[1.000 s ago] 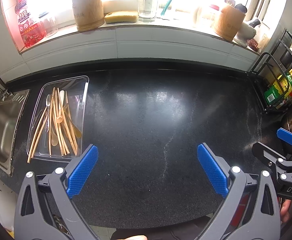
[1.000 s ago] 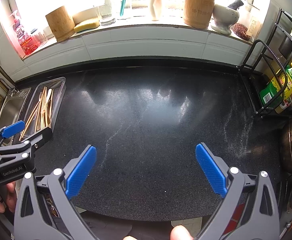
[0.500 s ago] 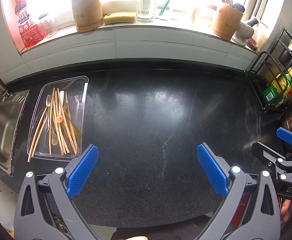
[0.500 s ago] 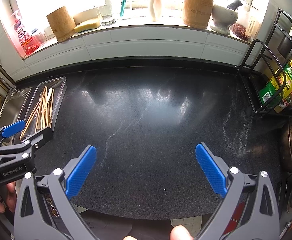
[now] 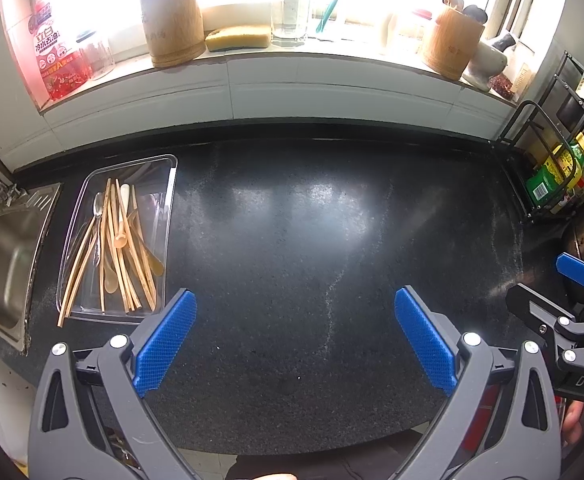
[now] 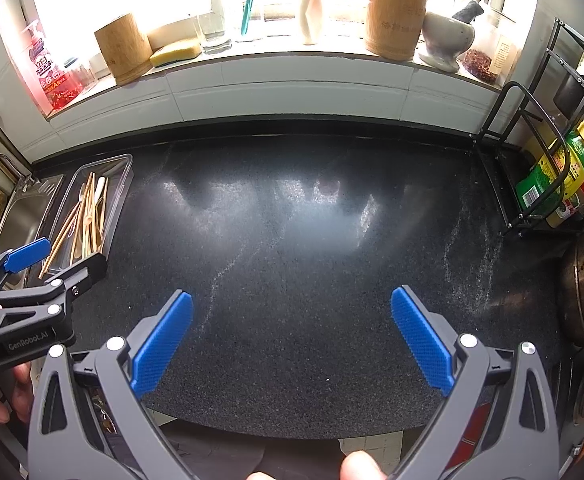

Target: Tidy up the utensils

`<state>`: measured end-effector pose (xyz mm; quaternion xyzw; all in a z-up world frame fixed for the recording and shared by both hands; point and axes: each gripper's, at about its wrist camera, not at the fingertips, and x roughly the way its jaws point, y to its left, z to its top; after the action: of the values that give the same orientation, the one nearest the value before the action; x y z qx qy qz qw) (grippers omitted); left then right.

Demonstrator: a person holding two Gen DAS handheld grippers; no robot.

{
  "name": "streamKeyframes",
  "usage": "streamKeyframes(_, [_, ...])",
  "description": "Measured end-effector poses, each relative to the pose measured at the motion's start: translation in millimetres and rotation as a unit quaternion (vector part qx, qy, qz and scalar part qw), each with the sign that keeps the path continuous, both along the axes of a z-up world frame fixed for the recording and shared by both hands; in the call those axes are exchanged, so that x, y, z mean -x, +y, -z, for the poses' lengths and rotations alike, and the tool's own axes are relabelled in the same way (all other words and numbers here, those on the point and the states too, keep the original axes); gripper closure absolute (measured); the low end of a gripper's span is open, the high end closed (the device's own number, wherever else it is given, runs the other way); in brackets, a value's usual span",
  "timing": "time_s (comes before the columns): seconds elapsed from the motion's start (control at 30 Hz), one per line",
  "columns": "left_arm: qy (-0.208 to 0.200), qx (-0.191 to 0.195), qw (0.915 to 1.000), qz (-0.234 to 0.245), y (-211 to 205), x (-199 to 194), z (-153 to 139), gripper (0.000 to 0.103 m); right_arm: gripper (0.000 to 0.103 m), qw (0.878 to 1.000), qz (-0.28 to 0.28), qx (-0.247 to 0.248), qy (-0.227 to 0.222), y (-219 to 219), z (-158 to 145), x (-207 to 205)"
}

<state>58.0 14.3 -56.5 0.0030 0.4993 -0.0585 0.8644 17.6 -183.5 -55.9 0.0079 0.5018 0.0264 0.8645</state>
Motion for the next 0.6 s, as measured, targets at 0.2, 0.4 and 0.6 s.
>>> streamKeyframes(0.2, [0.0, -0.001, 1.0, 0.0, 0.6, -0.8, -0.2, 0.006, 0.007, 1.0, 0.0, 0.001, 0.0, 2.0, -0.6, -0.1])
streamKeyframes(0.4, [0.001, -0.001, 1.0, 0.001, 1.7, -3.0, 0.1, 0.006, 0.007, 1.0, 0.0, 0.0, 0.001, 1.7, -0.3, -1.9])
streamKeyframes(0.6, [0.002, -0.002, 1.0, 0.002, 2.7, -6.0, 1.2, 0.006, 0.007, 1.0, -0.003, 0.001, 0.002, 3.4, 0.5, -8.2])
